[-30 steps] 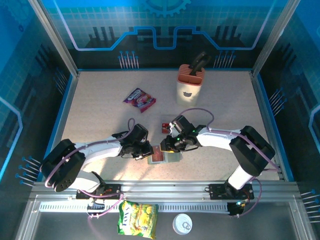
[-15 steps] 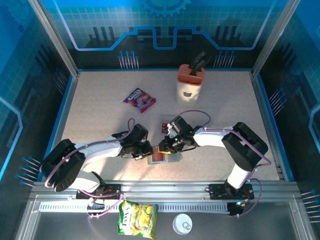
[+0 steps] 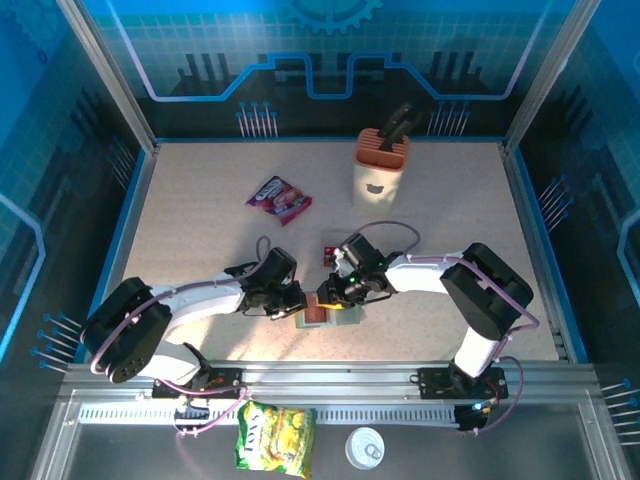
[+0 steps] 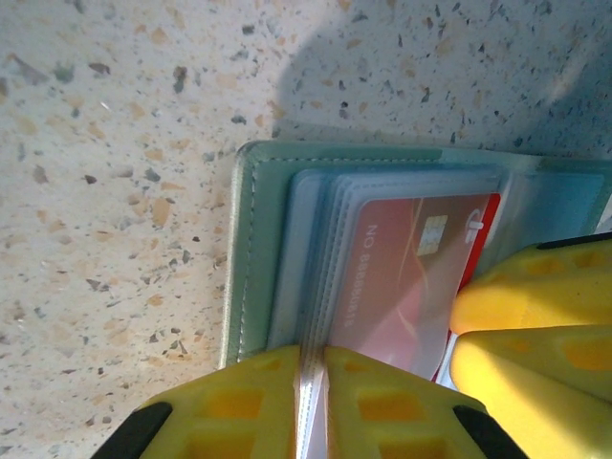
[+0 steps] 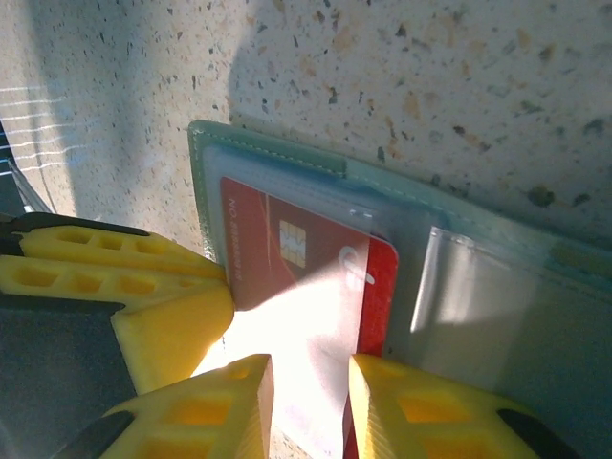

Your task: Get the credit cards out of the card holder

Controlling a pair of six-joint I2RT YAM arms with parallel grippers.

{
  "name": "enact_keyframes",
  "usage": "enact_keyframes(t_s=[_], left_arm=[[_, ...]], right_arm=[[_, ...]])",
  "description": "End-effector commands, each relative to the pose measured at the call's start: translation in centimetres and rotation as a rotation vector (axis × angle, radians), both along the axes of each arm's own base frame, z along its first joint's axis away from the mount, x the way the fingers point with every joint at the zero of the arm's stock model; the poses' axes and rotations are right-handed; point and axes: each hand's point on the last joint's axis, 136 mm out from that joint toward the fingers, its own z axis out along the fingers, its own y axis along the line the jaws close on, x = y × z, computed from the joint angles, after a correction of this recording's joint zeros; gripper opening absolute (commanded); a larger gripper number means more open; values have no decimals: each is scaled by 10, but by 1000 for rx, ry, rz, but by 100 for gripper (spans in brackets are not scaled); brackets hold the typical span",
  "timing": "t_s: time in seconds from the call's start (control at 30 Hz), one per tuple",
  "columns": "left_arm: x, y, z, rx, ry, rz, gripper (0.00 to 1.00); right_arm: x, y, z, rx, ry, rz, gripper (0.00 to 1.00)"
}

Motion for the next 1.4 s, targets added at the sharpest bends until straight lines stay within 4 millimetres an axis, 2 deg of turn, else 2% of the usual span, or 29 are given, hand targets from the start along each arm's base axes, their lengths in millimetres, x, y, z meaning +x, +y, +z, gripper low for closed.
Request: enact_keyframes(t_s=[0.0,0.73,1.2,1.37], left_arm=[[-7,10,-14,52,41,3,13],[-11,14,-18,75,61,3,13],[-7,13,-8,59,31,10,14],[-5,15,-2,64,8,17,19]], right_arm=[[-7,-9,-9,-80,6,12,28],[-5,-17,-8,-137,-27,26,29],[-4,-18,-4,-143,-41,32,29],[-3,-15,5,-115,-54,29,29]])
